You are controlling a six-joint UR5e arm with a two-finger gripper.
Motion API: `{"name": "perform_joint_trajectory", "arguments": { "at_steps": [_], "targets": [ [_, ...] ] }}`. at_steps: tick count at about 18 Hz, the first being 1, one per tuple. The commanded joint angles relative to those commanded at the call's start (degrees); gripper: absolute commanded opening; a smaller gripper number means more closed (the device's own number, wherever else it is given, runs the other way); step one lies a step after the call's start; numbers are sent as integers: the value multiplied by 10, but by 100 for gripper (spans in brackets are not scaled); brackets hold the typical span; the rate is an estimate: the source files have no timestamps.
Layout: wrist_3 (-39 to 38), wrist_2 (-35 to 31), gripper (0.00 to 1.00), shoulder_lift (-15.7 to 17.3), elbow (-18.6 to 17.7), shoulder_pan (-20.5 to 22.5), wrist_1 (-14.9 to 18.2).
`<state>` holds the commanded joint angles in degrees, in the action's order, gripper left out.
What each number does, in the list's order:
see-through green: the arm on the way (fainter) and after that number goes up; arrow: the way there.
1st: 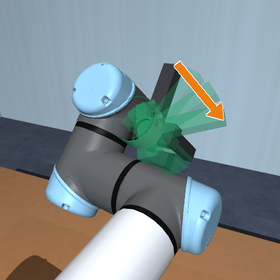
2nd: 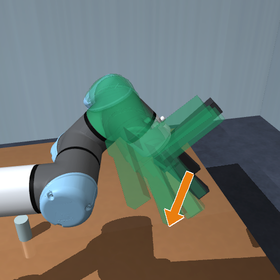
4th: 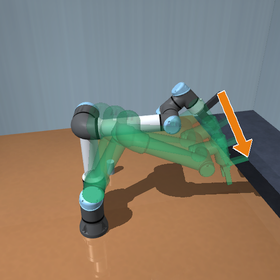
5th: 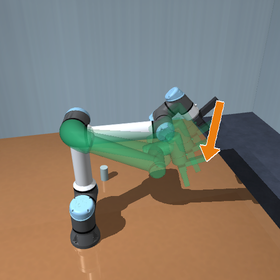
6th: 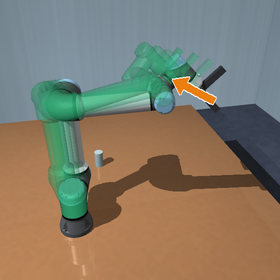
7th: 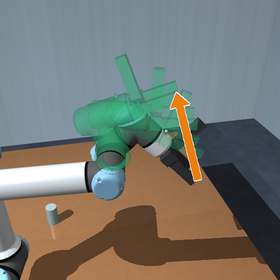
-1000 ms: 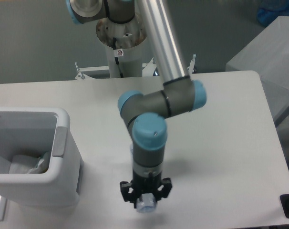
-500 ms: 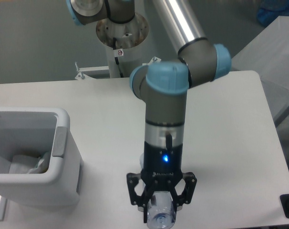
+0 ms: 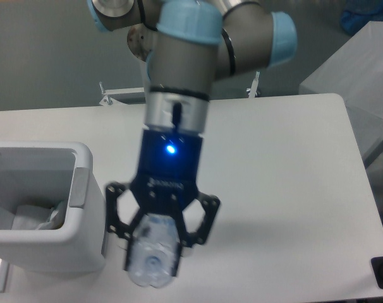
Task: Place the trash in the trash can
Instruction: 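Lift the bottle and carry it over the white bin, then release the bottle into the bin and raise the open gripper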
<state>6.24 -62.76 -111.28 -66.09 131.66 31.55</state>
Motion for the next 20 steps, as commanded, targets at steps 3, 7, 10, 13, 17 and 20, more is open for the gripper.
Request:
{"name": "perform_joint_trajectory", "arguments": {
  "at_steps": [3,7,10,13,17,20],
  "targets": [
    [-1,26,61,11,6,-22,0],
    [-3,34,61,6,6,-57,-4],
    [-3,33,61,-8,3,-94,-14],
    [-4,33,61,-8,-20,-104,-13],
    [-4,33,61,0,-60,-112,-13],
    [1,33,64,0,-75,-119,-13]
  ]
}}
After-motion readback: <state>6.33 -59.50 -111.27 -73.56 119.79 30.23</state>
